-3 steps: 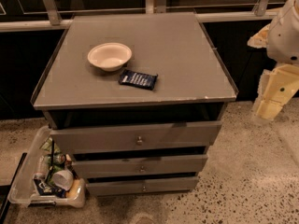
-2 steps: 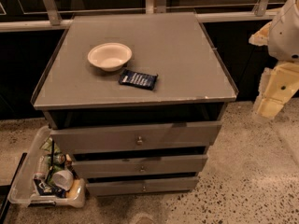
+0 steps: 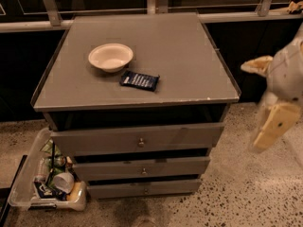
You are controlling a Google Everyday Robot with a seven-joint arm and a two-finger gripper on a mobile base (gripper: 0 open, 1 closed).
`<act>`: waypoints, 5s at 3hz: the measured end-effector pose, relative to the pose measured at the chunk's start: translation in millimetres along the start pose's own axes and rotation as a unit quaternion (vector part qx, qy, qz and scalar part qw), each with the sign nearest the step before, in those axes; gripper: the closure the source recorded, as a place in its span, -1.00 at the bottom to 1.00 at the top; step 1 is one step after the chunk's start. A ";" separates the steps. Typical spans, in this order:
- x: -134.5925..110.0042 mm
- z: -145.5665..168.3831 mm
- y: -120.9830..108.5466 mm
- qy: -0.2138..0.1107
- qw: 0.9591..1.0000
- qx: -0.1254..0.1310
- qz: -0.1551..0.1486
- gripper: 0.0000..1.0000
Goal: Open middle drawer
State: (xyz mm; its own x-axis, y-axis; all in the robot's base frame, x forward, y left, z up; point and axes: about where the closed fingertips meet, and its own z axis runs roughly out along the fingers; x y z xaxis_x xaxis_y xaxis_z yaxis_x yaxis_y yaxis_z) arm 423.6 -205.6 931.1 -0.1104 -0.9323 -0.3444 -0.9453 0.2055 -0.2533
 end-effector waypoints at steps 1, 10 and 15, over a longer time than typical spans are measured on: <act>30.2 67.1 41.7 -0.034 0.999 0.018 -0.036 -1.00; 82.4 317.4 48.9 -0.112 0.993 0.038 0.008 -1.00; 109.7 410.7 79.0 -0.166 0.983 0.071 -0.027 -1.00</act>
Offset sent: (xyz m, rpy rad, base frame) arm -0.0165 0.0046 -0.0419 0.0471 -0.0383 0.0483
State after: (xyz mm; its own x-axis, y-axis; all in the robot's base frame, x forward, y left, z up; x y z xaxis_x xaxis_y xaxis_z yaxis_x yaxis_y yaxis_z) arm 462.9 -169.4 502.0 0.0673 -0.7995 -0.5968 -0.8924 0.2193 -0.3944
